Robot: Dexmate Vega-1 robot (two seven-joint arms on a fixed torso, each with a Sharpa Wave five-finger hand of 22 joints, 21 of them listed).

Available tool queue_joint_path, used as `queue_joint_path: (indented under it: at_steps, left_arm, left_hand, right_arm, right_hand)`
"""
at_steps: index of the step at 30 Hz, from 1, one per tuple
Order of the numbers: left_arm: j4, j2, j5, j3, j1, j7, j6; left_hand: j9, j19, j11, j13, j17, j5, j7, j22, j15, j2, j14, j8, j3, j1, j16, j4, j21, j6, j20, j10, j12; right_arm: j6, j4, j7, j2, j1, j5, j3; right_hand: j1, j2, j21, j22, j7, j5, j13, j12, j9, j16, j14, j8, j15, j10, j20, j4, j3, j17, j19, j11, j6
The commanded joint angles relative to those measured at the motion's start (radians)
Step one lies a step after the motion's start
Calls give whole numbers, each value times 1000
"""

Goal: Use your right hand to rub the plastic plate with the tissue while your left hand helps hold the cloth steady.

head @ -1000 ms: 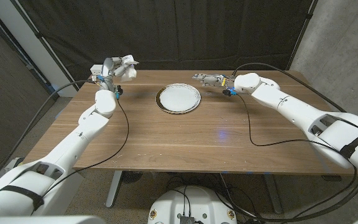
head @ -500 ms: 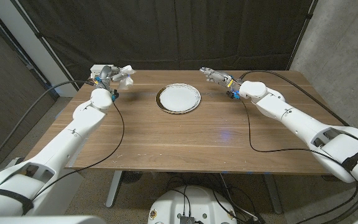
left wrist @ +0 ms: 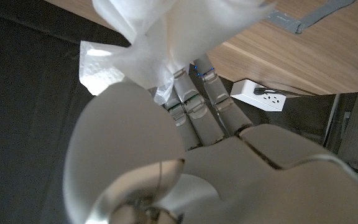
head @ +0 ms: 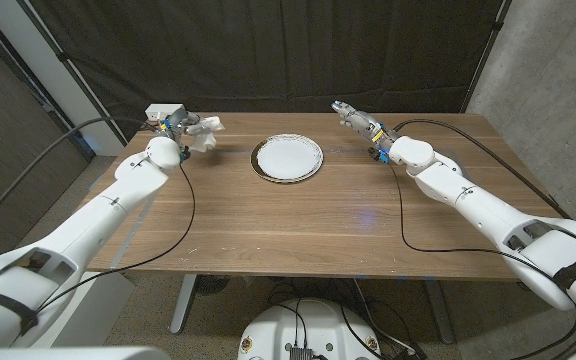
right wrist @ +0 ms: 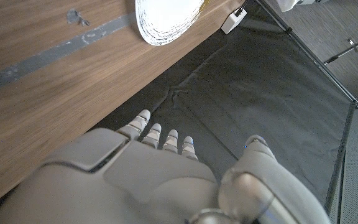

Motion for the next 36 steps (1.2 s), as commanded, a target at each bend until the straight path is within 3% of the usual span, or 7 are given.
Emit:
queue_joint_path:
  at_steps: [1, 5, 9, 13, 17, 26, 36]
  left_arm:
    - [-6, 71, 75, 87, -59, -163, -1]
    - [4, 80, 74, 91, -67, -213, -35]
    - [25, 75, 39, 72, -62, -240, -91]
    - [53, 58, -9, 41, -50, -239, -145]
    - [96, 27, -86, -8, -25, -214, -252]
    - [225, -70, -321, -105, 7, -245, -483]
    - [385, -108, -521, -99, -55, -499, -599]
  left_hand:
    - [11, -94, 29, -13, -21, -2, 22, -2, 19, -16, -151, -46, -3, -44, -33, 27, -42, -162, 31, -131, -46]
    - [9, -190, 67, -36, -41, 8, 13, 1, 78, -44, -374, -72, -25, -88, -39, 42, -94, -373, 117, -318, -55]
    - [1, -361, 132, -68, -81, 32, 4, 4, 206, -76, -730, -73, -86, -154, -34, 67, -197, -744, 213, -684, -54]
    - [-4, -481, 153, -81, -98, 47, 6, 4, 286, -84, -925, -73, -134, -206, -37, 94, -276, -921, 222, -886, -53]
    - [-9, -574, 179, -90, -112, 58, -12, 4, 309, -95, -1102, -72, -193, -276, -38, 131, -346, -1107, 206, -1114, -54]
    - [-13, -596, 146, -97, -120, 49, -98, 4, 251, -86, -1148, -52, -270, -443, -28, 223, -386, -1135, 144, -1137, -30]
    - [-16, -649, 136, -101, -125, 42, -127, 5, 237, -55, -1220, -59, -304, -550, -38, 279, -426, -1141, 124, -1184, -42]
  right_arm:
    - [20, -4, -39, 3, -20, 3, 16]
    - [21, 0, -37, 4, -18, 3, 15]
    - [26, 12, -35, 11, -12, 3, 13]
    - [28, 17, -35, 14, -10, 1, 12]
    - [26, 21, -35, 18, -7, 1, 11]
    - [16, 4, -60, 19, -12, -2, 15]
    - [11, -12, -100, 30, -29, 9, 31]
  right_hand:
    - [-8, -2, -1, 3, 0, 4, -1, 4, 3, 4, 4, 5, 3, 8, -2, 1, -4, 3, 3, 1, 6]
    - [-8, -2, -1, 3, 0, 4, -1, 4, 3, 4, 4, 5, 2, 9, -1, 1, -5, 3, 4, -1, 7]
    - [-9, -2, 0, 3, 1, 5, -1, 4, 3, 5, 8, 5, 2, 11, -1, 0, -6, 2, 6, -2, 8]
    - [-9, -2, 0, 2, 0, 5, -1, 4, 3, 6, 9, 4, 3, 12, -1, 0, -6, 2, 7, -4, 8]
    - [-10, -2, 0, 2, 1, 5, -1, 4, 3, 6, 10, 4, 5, 13, 0, -1, -7, 2, 8, -4, 9]
    - [-13, -2, 2, 1, 0, 6, -2, 10, 2, 6, 15, 8, -3, 32, -5, -2, -10, 1, 16, 1, 25]
    - [-28, -6, 15, 0, 3, 6, -3, 23, 1, 15, 53, 16, -16, 78, -13, -1, -22, 0, 55, 14, 63]
